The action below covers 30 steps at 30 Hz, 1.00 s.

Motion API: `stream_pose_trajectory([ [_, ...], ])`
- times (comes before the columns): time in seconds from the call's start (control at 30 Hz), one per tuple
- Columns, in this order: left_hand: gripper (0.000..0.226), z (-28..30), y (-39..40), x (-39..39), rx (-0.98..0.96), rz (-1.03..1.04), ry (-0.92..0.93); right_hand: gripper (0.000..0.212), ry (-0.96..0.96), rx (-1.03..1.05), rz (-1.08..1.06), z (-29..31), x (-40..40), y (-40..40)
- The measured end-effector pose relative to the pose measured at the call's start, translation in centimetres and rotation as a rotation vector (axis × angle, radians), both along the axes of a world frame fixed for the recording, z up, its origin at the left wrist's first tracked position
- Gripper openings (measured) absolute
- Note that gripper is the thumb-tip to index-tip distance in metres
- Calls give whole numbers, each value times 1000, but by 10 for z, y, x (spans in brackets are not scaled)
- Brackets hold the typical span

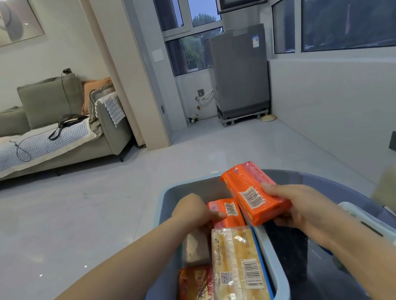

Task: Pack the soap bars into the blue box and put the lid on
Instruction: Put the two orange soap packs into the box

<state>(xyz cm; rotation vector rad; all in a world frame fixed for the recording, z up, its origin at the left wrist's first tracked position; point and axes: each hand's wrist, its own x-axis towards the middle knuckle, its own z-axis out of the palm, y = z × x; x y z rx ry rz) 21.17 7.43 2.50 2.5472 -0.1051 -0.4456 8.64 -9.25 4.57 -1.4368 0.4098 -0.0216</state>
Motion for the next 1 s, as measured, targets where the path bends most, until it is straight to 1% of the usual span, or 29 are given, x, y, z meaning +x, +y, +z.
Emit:
stream_pose_trajectory([
  [0.03, 39, 0, 2, -1, -1, 23, -17, 35, 1, -9, 0, 0, 0, 1],
  [0.1, 41, 1, 6, -2, -65, 73, 31, 37, 2, -26, -1, -3, 1, 3],
  [0.2, 44, 6, 9, -5, -172, 74, 73, 35, -11, -32, 7, -4, -1, 5],
  [0.3, 48, 15, 7, -12, -436, 98, 1, 34, -42, -32, 26, -4, -1, 8],
  [0.33, 49, 21, 7, -13, -558, 87, 28, 35, -55, -35, 25, -4, -1, 9],
  [0.37, 50, 27, 7, -17, -680, 40, 99, 36, -71, -45, 26, -3, -1, 10],
  [0.4, 50, 32, 7, -20, -766, -42, 182, 37, -89, -64, 32, -3, -1, 12],
  [0.43, 50, 36, 6, -24, -804, -137, 232, 37, -109, -88, 42, -2, -1, 13],
  [0.5, 47, 38, 6, -28, -818, -261, 234, 37, -143, -152, 64, -1, -1, 16],
  [0.53, 43, 37, 6, -29, -822, -274, 213, 36, -157, -179, 74, 0, -2, 17],
  [0.63, 29, 36, 9, -25, -857, -219, 215, 32, -188, -217, 106, 2, -3, 17],
  [0.73, 17, 32, 19, -16, -842, -81, 281, 30, -216, -288, 102, 3, -4, 16],
  [0.87, 16, 24, 35, -5, -719, 23, 336, 33, -220, -416, 79, 0, -6, 14],
  [0.93, 15, 22, 35, -5, -677, 16, 344, 32, -219, -470, 91, -2, -7, 13],
  [1.0, 14, 22, 30, -8, -636, 1, 350, 30, -211, -470, 103, -5, -7, 12],
])
